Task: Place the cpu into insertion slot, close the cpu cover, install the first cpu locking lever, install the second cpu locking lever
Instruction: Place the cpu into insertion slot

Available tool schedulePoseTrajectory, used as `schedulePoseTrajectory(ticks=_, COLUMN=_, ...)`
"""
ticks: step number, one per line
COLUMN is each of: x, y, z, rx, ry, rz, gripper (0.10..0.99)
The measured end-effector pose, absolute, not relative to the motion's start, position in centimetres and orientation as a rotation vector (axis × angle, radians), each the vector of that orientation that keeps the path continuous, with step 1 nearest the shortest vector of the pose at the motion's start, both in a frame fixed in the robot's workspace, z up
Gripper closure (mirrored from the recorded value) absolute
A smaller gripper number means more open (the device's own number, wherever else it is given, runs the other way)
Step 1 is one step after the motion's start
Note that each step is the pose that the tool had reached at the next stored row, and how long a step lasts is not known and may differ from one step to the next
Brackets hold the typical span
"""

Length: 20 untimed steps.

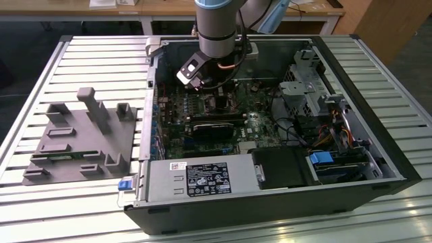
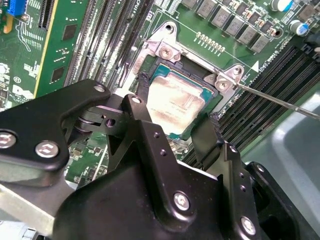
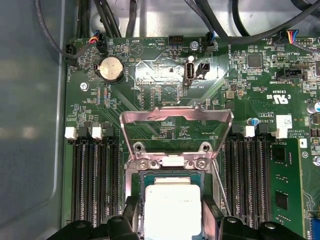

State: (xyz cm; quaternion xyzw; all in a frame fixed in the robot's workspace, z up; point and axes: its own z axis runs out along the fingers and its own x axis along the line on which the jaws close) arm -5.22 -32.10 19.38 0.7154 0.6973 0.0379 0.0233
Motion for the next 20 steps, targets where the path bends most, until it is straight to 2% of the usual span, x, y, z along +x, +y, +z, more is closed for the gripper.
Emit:
schedulePoseTrajectory(ticks=17, x=-5.22, y=-32.1, z=20.28, rx=2.212, ry=2.156, rz=0.111, gripper=0.486)
schedulePoseTrajectory(ticks=20, x=-5.22, y=-32.1, z=20.29, rx=2.212, ry=2.156, rz=0.111, gripper=0.675)
